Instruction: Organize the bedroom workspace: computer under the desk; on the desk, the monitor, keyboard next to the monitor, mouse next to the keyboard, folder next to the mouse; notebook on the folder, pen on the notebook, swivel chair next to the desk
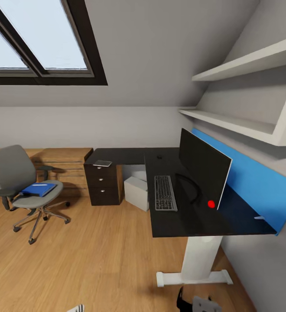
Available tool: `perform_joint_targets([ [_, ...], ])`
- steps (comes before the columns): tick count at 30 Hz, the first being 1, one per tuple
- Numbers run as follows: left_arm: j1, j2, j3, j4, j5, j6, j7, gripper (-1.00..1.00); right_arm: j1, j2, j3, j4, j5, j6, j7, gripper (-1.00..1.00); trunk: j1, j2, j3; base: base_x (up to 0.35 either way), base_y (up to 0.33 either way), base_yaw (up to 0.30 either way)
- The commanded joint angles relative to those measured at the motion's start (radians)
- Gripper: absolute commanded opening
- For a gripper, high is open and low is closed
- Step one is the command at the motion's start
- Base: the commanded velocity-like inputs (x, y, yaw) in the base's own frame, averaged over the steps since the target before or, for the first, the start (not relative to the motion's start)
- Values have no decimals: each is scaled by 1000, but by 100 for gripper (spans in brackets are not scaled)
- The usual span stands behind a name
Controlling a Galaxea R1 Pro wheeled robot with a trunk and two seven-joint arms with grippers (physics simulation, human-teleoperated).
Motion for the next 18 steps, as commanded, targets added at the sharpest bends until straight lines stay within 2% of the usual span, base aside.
perform_joint_targets([
  [1,0,2,-4,-3,6,4,8,100,0,0,11,16,7,-21,-3,100,-4,6,2,-2,-2,0],
  [4,0,2,-4,-4,6,4,8,100,0,1,74,92,46,-101,-2,100,-15,27,12,0,0,0],
  [8,0,3,-4,-4,6,4,10,100,-1,3,110,177,57,-132,32,100,-31,55,24,0,0,0],
  [13,0,3,-1,-2,8,7,9,100,-6,1,111,225,56,-134,111,100,-50,90,40,0,0,0],
  [16,0,5,5,4,10,7,8,100,-15,0,106,268,54,-135,131,100,-61,111,49,0,0,0],
  [18,0,8,40,36,10,6,3,100,-39,0,92,324,52,-142,143,100,-69,125,56,0,0,0],
])
